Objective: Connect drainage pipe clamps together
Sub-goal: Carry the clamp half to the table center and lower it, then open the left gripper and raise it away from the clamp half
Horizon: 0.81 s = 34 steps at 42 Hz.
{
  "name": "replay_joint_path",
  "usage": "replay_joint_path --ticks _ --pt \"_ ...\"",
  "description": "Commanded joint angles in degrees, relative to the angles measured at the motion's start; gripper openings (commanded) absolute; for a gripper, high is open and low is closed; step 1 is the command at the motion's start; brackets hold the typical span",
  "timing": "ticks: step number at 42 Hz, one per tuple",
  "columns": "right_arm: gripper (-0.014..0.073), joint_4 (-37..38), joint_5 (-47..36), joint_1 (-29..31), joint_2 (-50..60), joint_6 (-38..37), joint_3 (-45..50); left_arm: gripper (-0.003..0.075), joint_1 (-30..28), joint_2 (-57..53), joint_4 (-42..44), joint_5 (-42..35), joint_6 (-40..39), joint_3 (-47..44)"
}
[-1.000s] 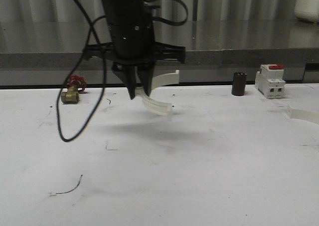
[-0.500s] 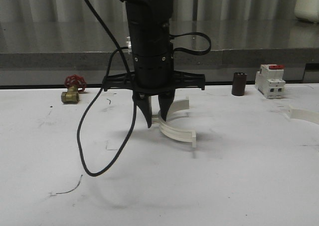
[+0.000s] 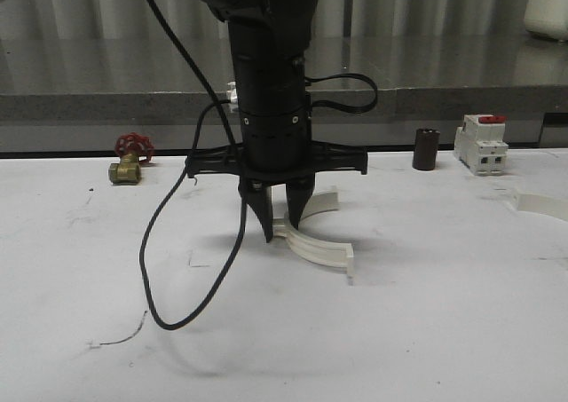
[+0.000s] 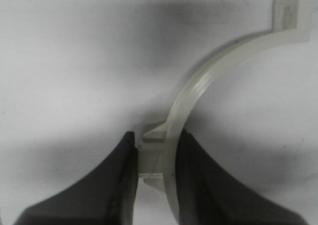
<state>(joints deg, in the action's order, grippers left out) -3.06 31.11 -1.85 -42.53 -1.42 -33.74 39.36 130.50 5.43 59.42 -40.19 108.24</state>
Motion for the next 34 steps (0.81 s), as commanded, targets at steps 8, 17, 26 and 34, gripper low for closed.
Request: replay_joint_path --ticks 8,17,26,34 --pt "0.0470 0.2 -3.6 0.2 0.0 0.6 -1.8 0.0318 0.3 -3.7 -1.4 -0.6 -0.7 1.9" --pt "0.0470 0.2 -3.6 0.2 0.0 0.6 -1.8 0.0323 0.3 -3.7 -1.3 -0.3 -0.7 1.9" --pt "0.0470 0.2 -3.6 0.2 0.0 0.6 -1.8 0.0323 0.3 -3.7 -2.6 0.4 -0.7 1.9" --pt "0.0470 0.2 -3.6 0.2 0.0 0.6 -1.8 0.0323 0.3 -3.9 -1.5 3.0 0.5 3.3"
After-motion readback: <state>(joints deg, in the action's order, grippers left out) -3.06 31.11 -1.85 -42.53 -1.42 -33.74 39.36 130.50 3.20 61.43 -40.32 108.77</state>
